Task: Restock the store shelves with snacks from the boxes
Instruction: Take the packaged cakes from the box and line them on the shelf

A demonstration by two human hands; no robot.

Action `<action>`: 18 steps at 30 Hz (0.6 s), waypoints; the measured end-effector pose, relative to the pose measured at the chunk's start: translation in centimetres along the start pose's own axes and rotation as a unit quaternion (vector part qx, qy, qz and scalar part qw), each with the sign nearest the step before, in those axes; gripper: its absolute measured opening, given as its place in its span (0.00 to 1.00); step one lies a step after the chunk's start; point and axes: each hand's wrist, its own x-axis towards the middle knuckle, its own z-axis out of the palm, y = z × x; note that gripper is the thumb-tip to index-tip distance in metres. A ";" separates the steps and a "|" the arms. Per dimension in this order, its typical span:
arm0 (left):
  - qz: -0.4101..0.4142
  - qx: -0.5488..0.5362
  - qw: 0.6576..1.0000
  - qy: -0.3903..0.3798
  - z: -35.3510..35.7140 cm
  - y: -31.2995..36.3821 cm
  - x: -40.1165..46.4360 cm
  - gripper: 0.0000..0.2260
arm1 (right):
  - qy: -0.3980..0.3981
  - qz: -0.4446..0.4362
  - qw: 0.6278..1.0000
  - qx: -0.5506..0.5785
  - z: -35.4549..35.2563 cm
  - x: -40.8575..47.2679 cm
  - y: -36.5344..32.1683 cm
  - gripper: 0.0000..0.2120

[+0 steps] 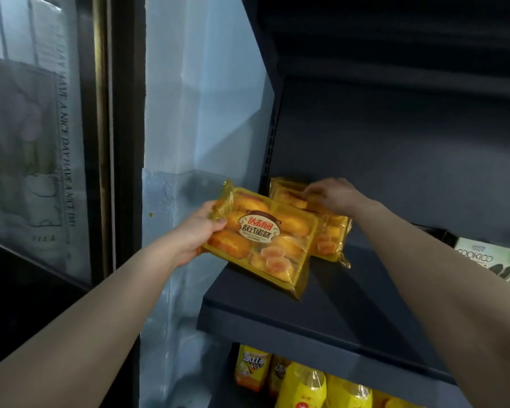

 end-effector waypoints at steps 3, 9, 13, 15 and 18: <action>-0.005 -0.002 1.000 -0.021 1.8 0.0 1.8 0.18 | 0.049 0.034 0.998 0.023 -0.4 -1.2 1.4 0.21; 0.030 0.002 0.997 -0.069 6.9 -0.5 4.5 0.24 | 0.153 0.102 0.983 -0.024 -1.8 -6.6 5.6 0.22; 0.098 0.167 0.980 -0.054 8.1 -1.1 5.1 0.40 | 0.142 0.125 0.980 -0.061 -1.5 -9.9 7.3 0.22; 0.120 0.261 0.956 -0.053 8.1 -1.0 4.9 0.48 | 0.142 0.128 0.979 -0.074 -0.8 -10.8 7.5 0.22; 0.174 0.368 0.911 -0.060 8.1 -0.7 4.6 0.54 | 0.158 0.107 0.977 -0.098 0.3 -11.7 7.3 0.22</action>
